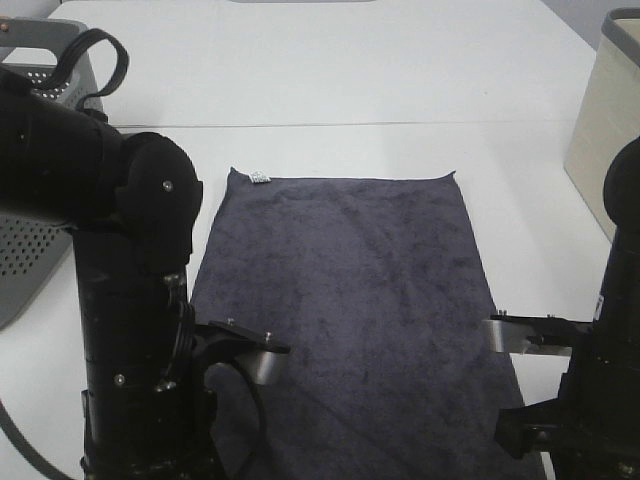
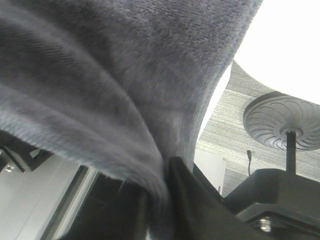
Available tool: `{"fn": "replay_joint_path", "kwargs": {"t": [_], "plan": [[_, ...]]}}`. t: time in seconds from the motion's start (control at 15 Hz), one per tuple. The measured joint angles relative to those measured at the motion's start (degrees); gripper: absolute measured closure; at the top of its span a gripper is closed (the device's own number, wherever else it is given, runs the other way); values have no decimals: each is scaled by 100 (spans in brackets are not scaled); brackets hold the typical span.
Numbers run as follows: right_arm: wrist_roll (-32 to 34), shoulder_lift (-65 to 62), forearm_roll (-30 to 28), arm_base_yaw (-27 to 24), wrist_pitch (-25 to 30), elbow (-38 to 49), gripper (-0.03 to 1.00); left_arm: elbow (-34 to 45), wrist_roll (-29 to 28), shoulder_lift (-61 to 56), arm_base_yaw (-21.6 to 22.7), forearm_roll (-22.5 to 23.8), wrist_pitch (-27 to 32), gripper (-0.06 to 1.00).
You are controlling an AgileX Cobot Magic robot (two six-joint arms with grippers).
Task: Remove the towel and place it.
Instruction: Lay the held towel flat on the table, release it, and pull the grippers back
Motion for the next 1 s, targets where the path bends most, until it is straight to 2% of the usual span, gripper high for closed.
{"fn": "replay_joint_path", "kwargs": {"t": [0.13, 0.2, 0.33, 0.6, 0.73, 0.87, 1.0], "plan": [[-6, 0, 109, 0, 0, 0, 57, 0, 0, 0, -166, 0, 29, 35], [-6, 0, 138, 0, 0, 0, 45, 0, 0, 0, -172, 0, 34, 29], [-6, -29, 155, 0, 0, 0, 33, 0, 0, 0, -172, 0, 34, 26], [-6, -619, -86, 0, 17, -516, 30, -160, 0, 0, -172, 97, 63, 26], [115, -911, -464, 0, -80, -1089, 30, -596, -11, 0, -172, 390, 69, 26], [160, -963, -997, -11, 63, -1713, 30, -1192, -74, 6, -172, 728, 80, 26], [189, -940, -1530, -11, 201, -2263, 30, -1851, -395, 6, -172, 1335, 80, 24]]}}
